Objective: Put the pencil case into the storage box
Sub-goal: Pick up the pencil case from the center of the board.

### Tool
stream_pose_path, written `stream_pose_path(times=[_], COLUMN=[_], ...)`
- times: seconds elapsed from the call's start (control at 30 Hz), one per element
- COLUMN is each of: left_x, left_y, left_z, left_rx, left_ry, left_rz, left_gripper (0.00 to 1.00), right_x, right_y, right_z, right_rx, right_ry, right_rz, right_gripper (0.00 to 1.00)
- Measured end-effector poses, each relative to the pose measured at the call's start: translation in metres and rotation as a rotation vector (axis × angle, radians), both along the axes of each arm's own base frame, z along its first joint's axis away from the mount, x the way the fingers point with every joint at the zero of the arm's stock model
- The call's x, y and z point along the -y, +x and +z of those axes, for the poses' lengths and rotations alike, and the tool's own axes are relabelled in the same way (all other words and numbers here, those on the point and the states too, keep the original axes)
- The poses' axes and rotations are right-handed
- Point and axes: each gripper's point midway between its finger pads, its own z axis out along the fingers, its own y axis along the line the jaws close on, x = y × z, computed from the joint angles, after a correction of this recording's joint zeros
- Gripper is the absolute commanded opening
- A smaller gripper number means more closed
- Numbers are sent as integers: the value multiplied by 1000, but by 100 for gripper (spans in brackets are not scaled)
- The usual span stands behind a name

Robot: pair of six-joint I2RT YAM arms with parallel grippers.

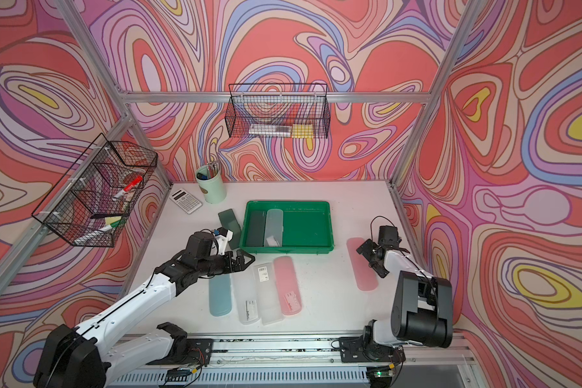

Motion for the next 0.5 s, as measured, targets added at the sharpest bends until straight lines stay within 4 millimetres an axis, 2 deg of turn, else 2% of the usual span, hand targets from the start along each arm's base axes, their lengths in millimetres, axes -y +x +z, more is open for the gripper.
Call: stream_pose_path(times=[0.23, 0.4, 0.5], left_x=[0, 0, 0], left_y=[0, 1, 0], left_z=[0, 1, 1], left_rx=[0, -2, -3], left_ry=[-2, -5, -6], left_rz=[2, 5, 6], left_gripper=[99, 99, 99], right_x=[-29, -68, -79], right_y=[-16, -38, -45], right_z=[4, 10, 18], right_rx=[39, 8, 10], right_ry=[92, 125, 112], right_rz=[19, 89, 117], right_gripper=[92, 92, 92])
